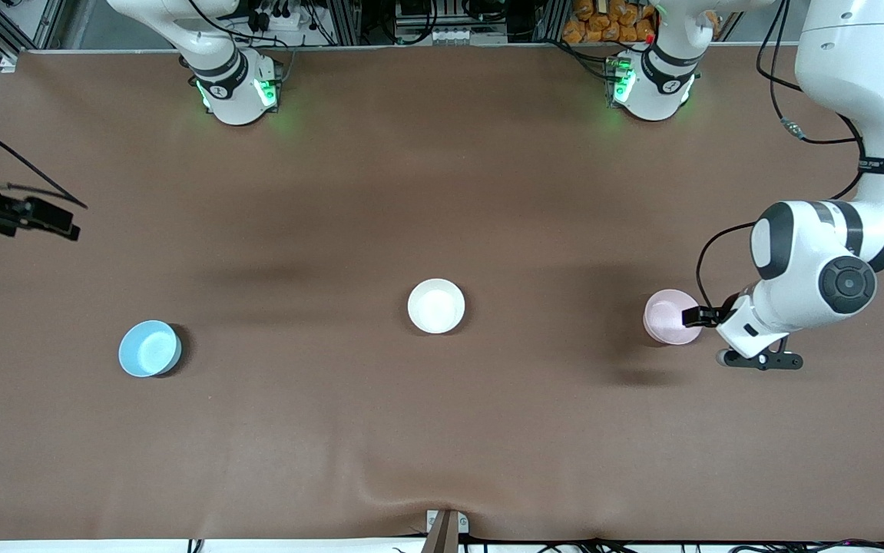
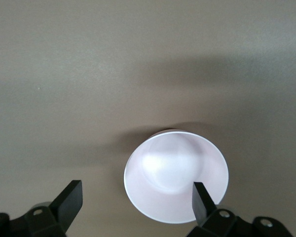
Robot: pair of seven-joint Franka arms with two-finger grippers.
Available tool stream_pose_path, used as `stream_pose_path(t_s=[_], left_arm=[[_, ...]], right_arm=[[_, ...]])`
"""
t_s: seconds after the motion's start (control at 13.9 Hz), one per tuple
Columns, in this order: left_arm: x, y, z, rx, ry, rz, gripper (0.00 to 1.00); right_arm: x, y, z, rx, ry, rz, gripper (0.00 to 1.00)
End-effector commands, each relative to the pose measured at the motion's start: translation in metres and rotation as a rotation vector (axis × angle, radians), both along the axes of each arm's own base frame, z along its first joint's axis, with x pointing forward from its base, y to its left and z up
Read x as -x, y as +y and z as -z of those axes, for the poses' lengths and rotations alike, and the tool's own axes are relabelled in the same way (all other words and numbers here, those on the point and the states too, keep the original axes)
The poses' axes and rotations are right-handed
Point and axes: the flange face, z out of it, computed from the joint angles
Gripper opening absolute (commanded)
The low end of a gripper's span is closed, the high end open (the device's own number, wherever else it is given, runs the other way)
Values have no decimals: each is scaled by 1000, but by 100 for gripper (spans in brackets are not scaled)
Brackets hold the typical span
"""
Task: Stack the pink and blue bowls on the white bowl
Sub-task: 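Grasp the pink bowl with the left gripper while the right gripper reaches the blue bowl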
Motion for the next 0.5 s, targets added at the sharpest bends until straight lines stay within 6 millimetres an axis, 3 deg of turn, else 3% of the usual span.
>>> stream_pose_path(t_s=[0.0,0.22,0.43], left_arm=[[11,5,17,0,-17,44,81],[23,14,48,2,-6,32,75],[23,25,57,8,-4,67,62]], right_arm=[[-12,-15,39,14,18,20,100],[-32,-32,85,17,28,6,100],[-45,-60,129,14,32,-34,100]])
